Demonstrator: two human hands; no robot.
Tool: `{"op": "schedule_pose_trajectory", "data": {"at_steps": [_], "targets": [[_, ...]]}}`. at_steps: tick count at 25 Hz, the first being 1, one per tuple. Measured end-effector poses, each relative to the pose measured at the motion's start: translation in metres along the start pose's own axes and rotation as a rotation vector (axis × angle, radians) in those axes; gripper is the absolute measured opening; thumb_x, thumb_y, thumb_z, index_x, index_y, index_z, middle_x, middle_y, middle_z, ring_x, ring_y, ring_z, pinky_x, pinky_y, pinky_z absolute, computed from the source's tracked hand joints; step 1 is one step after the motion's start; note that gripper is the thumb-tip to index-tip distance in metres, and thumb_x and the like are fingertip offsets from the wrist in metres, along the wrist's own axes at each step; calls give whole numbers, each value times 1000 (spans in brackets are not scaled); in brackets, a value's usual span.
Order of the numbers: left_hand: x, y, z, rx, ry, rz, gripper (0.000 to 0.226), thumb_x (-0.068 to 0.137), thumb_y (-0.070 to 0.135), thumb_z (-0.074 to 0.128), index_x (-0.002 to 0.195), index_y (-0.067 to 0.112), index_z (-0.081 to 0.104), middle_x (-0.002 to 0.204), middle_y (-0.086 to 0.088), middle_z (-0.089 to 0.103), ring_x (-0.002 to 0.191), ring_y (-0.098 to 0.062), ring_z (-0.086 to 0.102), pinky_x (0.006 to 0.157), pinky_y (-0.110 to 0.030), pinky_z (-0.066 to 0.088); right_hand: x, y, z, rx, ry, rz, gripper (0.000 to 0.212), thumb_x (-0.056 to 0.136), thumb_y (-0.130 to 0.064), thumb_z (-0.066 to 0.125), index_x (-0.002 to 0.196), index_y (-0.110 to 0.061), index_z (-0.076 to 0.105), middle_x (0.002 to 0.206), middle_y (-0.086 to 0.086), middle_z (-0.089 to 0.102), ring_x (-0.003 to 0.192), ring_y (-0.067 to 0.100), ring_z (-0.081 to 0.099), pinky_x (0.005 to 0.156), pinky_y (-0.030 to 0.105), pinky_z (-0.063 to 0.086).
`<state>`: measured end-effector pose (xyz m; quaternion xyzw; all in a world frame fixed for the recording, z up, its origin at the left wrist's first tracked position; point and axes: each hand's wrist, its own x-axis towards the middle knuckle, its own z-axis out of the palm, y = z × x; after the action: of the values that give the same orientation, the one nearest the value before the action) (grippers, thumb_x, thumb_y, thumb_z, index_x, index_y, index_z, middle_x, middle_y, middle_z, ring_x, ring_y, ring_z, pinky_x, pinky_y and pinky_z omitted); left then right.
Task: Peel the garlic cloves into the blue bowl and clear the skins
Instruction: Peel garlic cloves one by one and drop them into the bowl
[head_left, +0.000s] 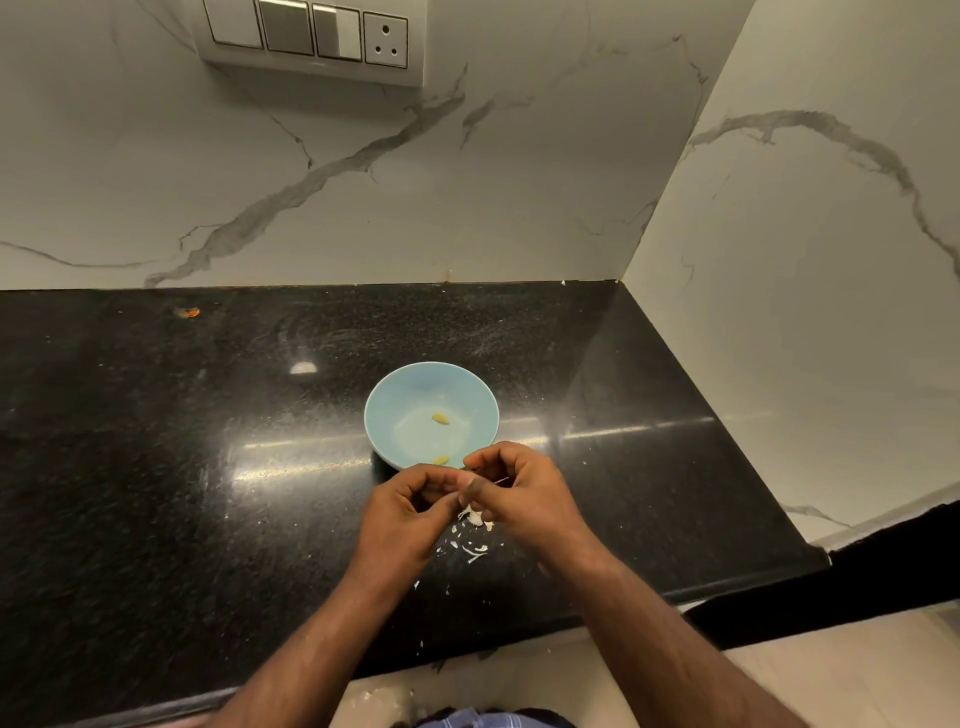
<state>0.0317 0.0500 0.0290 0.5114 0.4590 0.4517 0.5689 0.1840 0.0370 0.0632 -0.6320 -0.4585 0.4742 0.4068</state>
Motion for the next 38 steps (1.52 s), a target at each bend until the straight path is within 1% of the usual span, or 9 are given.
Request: {"op": "schedule_pose_trajectory", "data": {"at_steps": [3, 6, 10, 14, 18, 23, 26, 32, 38], "targets": [[0, -1, -2, 15, -6, 8, 15, 81, 8, 81, 93, 16, 76, 86, -7, 79, 86, -25, 77, 82, -40, 61, 2, 1, -1, 121, -28, 47, 17, 87, -4, 77, 102, -9, 70, 86, 16, 72, 76, 22, 72, 66, 28, 57], [-2, 3, -2, -34, 0, 9, 15, 73, 19, 82, 87, 16, 78, 84, -6, 79, 84, -22, 77, 77, -28, 61, 2, 2, -3, 174, -46, 82, 19, 88, 1, 75, 104, -7, 70, 90, 18, 73, 78, 27, 70, 74, 36, 60], [-1, 2, -4, -39, -9, 5, 19, 80, -4, 77, 87, 14, 80, 86, -7, 79, 88, -22, 77, 78, -27, 61, 1, 1, -4, 192, -62, 76, 22, 87, 5, 72, 107, -6, 69, 99, 24, 72, 85, 37, 71, 81, 43, 61], [0, 1, -5, -15, -1, 2, 21, 82, -7, 75, 89, 12, 80, 88, -5, 80, 91, -21, 76, 82, -30, 61, 0, -1, -5, 176, -84, 63, 24, 90, 9, 67, 109, -5, 67, 95, 20, 71, 83, 31, 71, 75, 34, 62], [0, 2, -3, -53, 7, -9, 18, 83, -8, 75, 89, 9, 79, 86, -7, 79, 86, -20, 76, 76, -26, 61, 0, -1, -4, 80, -81, 11, 24, 92, 5, 65, 110, -11, 67, 90, 16, 70, 75, 23, 70, 74, 34, 61], [3, 3, -3, -141, 83, -51, 17, 83, -9, 74, 89, 7, 76, 81, -9, 77, 78, -16, 75, 68, -21, 58, 1, 5, -3, -210, -29, -70, 25, 91, -12, 63, 108, -31, 66, 80, 1, 70, 72, 17, 68, 71, 39, 60], [4, 4, -5, -256, 119, -77, 15, 81, -2, 77, 95, 5, 76, 89, -16, 77, 84, -20, 75, 72, -23, 58, -1, 7, -7, -316, -7, -57, 25, 92, -13, 62, 106, -33, 66, 81, -2, 69, 68, 9, 64, 68, 34, 58], [6, 5, -9, -415, 100, -148, 28, 73, 9, 76, 101, 5, 76, 96, -19, 76, 92, -25, 74, 79, -24, 60, 0, 3, -23, -349, 15, -30, 23, 89, -6, 70, 97, -27, 73, 89, -7, 74, 85, 5, 70, 84, 34, 61], [5, 12, -8, -444, 41, -182, 17, 74, 9, 77, 91, 9, 79, 94, -20, 76, 89, -26, 74, 74, -24, 60, -5, -10, -13, -108, -17, -173, 22, 87, -11, 78, 106, -21, 74, 94, 0, 77, 92, 14, 73, 87, 33, 61]]}}
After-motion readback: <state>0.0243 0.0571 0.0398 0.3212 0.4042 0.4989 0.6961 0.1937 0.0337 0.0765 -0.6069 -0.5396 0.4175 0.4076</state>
